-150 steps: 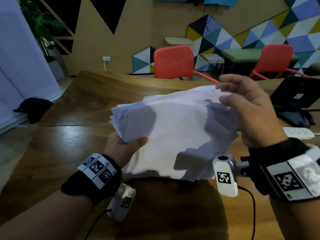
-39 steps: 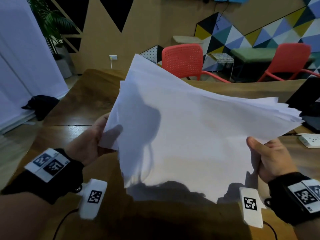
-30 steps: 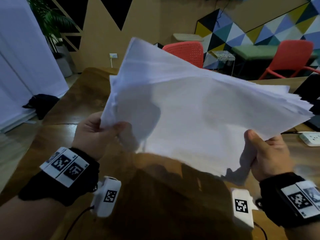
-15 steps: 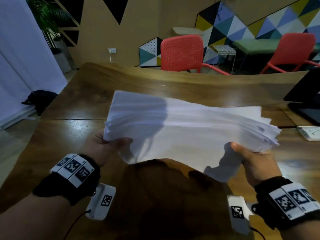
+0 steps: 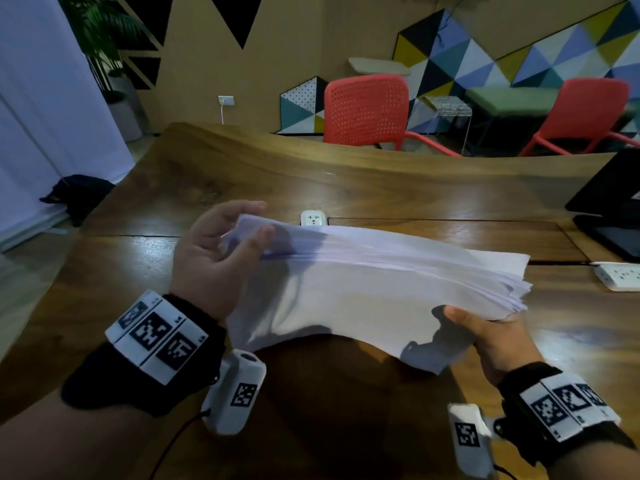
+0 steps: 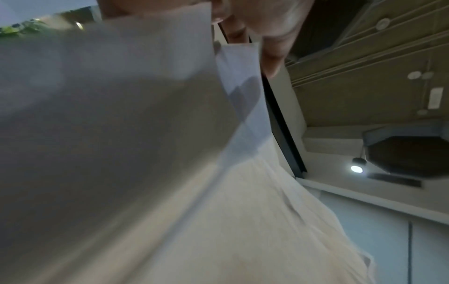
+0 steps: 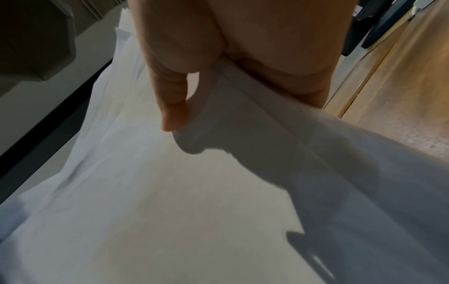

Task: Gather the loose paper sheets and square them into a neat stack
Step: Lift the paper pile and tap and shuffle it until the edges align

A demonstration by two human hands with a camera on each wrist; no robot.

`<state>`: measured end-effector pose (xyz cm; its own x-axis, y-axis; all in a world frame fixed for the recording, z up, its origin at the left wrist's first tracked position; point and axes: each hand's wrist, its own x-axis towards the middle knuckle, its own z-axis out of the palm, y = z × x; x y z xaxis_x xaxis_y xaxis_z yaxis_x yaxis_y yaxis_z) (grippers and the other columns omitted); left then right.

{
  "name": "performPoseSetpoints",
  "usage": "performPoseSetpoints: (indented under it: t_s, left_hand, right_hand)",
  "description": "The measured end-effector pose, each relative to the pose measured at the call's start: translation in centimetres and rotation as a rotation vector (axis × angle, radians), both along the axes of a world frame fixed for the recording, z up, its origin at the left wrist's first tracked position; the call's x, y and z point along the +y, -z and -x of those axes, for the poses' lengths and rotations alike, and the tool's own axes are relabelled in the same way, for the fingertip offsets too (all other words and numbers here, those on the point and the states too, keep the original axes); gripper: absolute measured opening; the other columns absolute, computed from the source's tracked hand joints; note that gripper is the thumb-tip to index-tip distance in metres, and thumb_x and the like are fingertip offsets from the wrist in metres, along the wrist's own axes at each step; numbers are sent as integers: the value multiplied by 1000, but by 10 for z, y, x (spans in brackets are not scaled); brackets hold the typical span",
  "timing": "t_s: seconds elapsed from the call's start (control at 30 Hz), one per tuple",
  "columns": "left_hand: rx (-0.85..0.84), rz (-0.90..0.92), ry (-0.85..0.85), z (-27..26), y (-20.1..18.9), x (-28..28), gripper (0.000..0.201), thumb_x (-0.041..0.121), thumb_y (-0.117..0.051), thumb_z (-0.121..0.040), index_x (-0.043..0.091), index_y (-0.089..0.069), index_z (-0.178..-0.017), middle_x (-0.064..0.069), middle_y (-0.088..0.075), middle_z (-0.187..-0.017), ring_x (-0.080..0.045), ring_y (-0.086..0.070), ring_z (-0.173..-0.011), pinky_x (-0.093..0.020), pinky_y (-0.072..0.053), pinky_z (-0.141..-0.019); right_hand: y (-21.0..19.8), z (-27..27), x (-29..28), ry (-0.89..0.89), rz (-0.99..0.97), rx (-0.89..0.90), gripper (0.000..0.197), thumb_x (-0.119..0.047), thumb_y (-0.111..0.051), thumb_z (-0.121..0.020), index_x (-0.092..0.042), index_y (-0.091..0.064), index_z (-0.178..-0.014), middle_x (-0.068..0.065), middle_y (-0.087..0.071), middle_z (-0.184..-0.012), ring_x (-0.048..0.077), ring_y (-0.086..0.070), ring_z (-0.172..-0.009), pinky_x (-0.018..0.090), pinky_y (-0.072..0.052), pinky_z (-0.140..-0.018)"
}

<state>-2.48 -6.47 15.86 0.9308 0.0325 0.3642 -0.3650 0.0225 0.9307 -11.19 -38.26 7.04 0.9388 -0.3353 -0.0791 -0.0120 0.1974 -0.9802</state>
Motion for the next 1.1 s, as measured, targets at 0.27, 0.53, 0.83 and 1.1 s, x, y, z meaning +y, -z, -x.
performPoseSetpoints:
  t_s: [0.27,0.53,0.83,1.1]
  left_hand:
    - [269,44,-64,-17,17,5,8,24,-55,-70,27,-61,-66,10,-62,-93,5,-59,-74,-16,-49,-54]
    - [369,-45,-171,-20,18,3,21,34,-64,-58,33,-65,-78,8,-65,-87,-5,-57,-72,-22,-43,-62]
    - [644,24,184,-30,20,19,50,55,-70,-45,24,-69,-84,-9,-68,-84,-24,-62,-74,-29,-49,-68]
    - [474,-234,449,-27,55,33,89,-3,-84,-49,21,-41,-123,3,-67,-98,-1,-66,-83,-9,-51,-57]
  right_hand:
    - [-11,0,4,-55,-10,-67,73,-39,-94,-18,-20,-74,-86,4,-77,-86,21,-72,-79,32,-60,-68]
    - [-11,0,4,-54,0,-44,76,-39,-94,-17,-17,-72,-86,6,-76,-84,23,-72,-78,32,-59,-64]
    - [-8,-8,2,52,-32,9,38,-17,-80,-47,-16,-70,-84,4,-72,-97,12,-71,-72,26,-59,-67]
    - [-15,-11,5,117,-126,51,21,-8,-68,-77,-11,-61,-96,-7,-76,-71,6,-70,-60,18,-54,-50]
